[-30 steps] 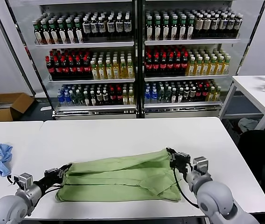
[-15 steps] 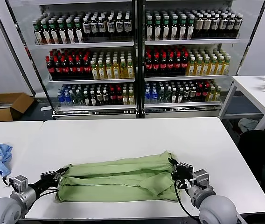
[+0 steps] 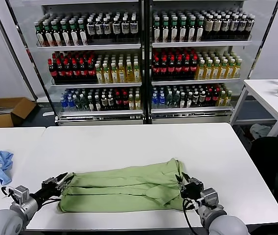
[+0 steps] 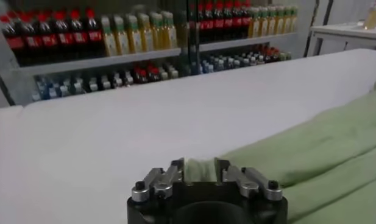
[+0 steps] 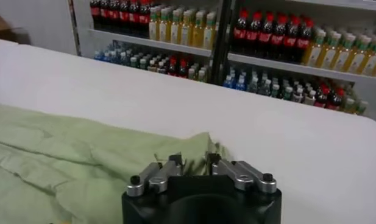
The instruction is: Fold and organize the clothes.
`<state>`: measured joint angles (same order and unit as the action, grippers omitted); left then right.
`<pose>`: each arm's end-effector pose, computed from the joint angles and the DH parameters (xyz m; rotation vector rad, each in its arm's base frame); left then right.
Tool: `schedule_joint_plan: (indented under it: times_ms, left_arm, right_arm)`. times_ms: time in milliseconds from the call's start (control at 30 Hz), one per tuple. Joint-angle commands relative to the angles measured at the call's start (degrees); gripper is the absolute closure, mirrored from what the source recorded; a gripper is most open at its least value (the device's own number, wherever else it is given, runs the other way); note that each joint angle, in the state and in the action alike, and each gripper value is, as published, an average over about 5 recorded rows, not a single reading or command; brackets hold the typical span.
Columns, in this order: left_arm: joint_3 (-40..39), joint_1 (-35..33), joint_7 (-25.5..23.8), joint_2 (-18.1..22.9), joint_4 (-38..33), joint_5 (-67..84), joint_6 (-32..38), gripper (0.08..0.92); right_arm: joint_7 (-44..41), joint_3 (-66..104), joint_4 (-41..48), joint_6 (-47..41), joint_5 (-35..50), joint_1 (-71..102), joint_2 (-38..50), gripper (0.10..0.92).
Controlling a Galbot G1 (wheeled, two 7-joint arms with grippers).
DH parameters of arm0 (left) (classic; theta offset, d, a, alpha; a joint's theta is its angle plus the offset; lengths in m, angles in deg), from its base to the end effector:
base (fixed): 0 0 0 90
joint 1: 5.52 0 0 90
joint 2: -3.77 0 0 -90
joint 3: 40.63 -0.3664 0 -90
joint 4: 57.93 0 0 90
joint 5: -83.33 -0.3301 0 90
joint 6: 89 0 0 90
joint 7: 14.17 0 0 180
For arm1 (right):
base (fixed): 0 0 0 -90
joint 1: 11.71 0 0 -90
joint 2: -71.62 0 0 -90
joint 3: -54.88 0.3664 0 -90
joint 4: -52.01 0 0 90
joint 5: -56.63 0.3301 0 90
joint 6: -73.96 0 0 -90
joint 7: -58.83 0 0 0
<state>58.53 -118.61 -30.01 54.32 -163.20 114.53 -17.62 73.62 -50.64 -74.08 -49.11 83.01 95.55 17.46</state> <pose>0.2172 0.2167 -0.2922 -0.4140 -2.6704 -0.1437 0.1917 -0.0428 -0.2493 0.3842 -2.6730 0.2797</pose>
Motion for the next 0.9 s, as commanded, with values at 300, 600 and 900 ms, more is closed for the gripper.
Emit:
schedule_joint_plan:
  times_ms: [300,600,900]
  left_arm:
    - [-5.8,-5.49,37.71,13.4,-13.26,-1.58,-6.88,0.259]
    - [-5.4,-5.8,37.1,15.16,-10.89,1.76,-9.58,0.198]
    - [-6.03,-3.82,35.83,15.32,-8.07,4.17,-9.18,0.441]
  right_arm:
    - [0.15,1.35,-3.65,-0.02,-1.91,1.41,-0.33,0.32]
    - [0.32,2.02,-5.04,-0.03,-0.32,-0.05,0.96,0.203]
    - [0.35,2.91,-4.67,0.0,0.21,-0.1,1.5,0.203]
